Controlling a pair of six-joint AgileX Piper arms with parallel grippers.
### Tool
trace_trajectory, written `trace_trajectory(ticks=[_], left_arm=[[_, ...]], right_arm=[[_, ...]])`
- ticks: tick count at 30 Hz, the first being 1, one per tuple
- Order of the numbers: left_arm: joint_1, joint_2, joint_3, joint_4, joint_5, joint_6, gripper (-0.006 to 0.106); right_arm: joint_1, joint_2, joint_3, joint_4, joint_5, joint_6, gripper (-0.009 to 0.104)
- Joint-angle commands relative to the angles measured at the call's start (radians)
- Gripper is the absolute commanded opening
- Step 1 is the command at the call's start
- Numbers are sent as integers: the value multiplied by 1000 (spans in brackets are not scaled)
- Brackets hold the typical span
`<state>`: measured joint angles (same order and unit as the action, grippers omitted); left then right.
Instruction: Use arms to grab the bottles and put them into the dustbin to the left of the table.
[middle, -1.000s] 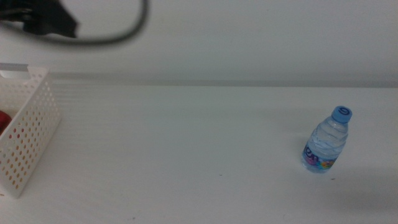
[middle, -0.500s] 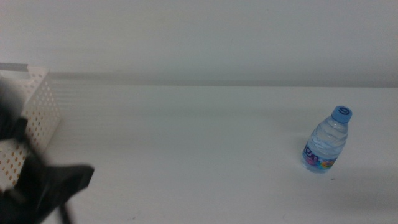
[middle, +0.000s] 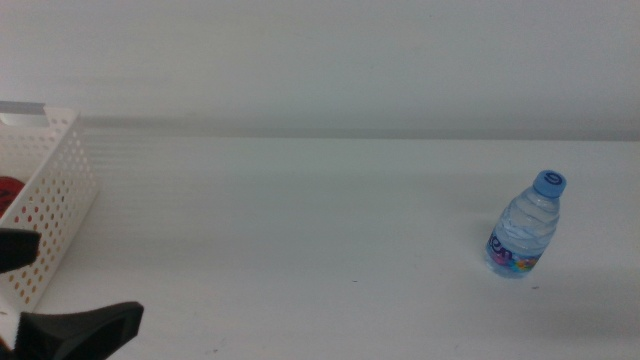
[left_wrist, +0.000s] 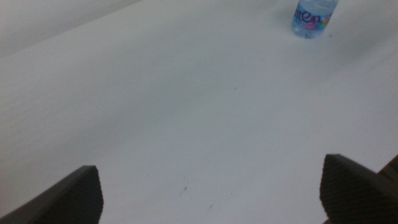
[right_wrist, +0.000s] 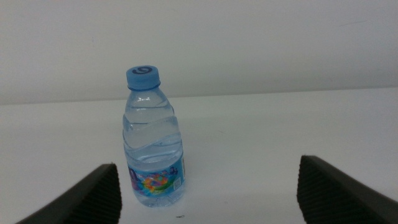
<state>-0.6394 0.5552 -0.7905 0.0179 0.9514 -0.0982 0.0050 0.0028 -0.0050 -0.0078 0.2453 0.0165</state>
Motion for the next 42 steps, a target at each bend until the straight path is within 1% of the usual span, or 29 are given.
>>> trace_trajectory(ticks=[1, 8, 31, 35, 42], left_arm=[[-9, -2, 19, -7, -57, -14, 94], [-9, -2, 88, -7, -193, -16, 94], [-9, -2, 88, 38, -275, -4, 94], [-9, -2, 88, 61, -292, -4, 94], [-9, -2, 88, 61, -299, -4, 94]], right_arm=[[-6, -39, 42, -2, 0, -7, 76], [-6, -39, 42, -2, 0, -7, 76], [-6, -39, 42, -2, 0, -7, 76], [-6, -39, 42, -2, 0, -7, 76], [-6, -39, 42, -2, 0, -7, 76]])
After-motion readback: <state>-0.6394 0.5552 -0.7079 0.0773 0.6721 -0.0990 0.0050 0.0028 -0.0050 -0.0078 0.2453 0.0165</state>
